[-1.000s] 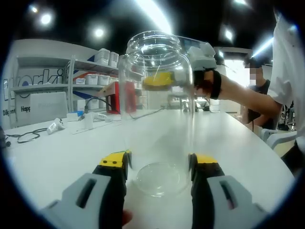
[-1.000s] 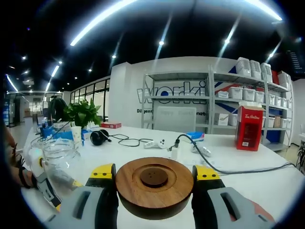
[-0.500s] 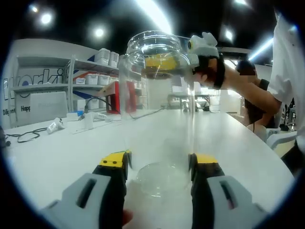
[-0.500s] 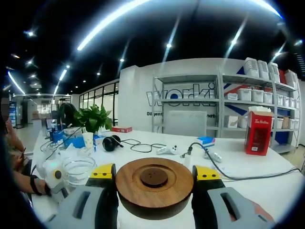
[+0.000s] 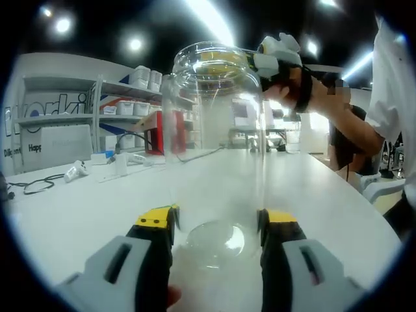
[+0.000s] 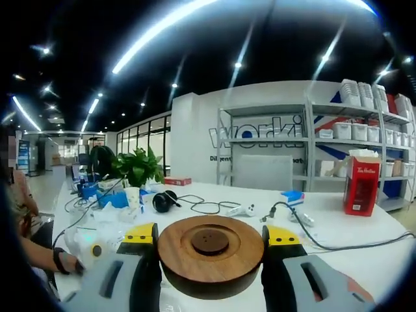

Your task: Clamp the coffee can twist off the lid put the lid on the table pick up the lid cover the can tighten the lid

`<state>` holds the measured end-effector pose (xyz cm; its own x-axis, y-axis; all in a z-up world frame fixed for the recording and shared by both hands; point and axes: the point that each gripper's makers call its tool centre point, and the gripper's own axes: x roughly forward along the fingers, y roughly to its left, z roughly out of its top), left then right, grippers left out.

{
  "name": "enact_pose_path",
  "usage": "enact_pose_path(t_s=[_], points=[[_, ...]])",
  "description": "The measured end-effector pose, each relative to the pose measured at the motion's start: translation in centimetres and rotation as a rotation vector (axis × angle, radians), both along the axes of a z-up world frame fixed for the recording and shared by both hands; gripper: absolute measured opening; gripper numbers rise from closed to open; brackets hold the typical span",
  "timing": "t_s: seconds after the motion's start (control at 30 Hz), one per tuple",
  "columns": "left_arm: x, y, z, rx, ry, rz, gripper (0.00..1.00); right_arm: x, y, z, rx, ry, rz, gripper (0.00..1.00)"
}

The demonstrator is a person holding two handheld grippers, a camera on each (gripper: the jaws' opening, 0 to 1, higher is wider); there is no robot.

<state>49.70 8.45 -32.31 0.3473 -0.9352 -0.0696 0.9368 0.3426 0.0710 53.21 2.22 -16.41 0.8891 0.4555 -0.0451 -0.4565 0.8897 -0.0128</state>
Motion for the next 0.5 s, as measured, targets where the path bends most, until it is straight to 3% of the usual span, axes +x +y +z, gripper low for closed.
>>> enact_pose_path(t_s=[0.5], points=[[-0.1,0.0,0.0,0.001,0.0,0.001,0.44,-1.0,3.8,1.0,0.019,0.003,0.115,0.57]])
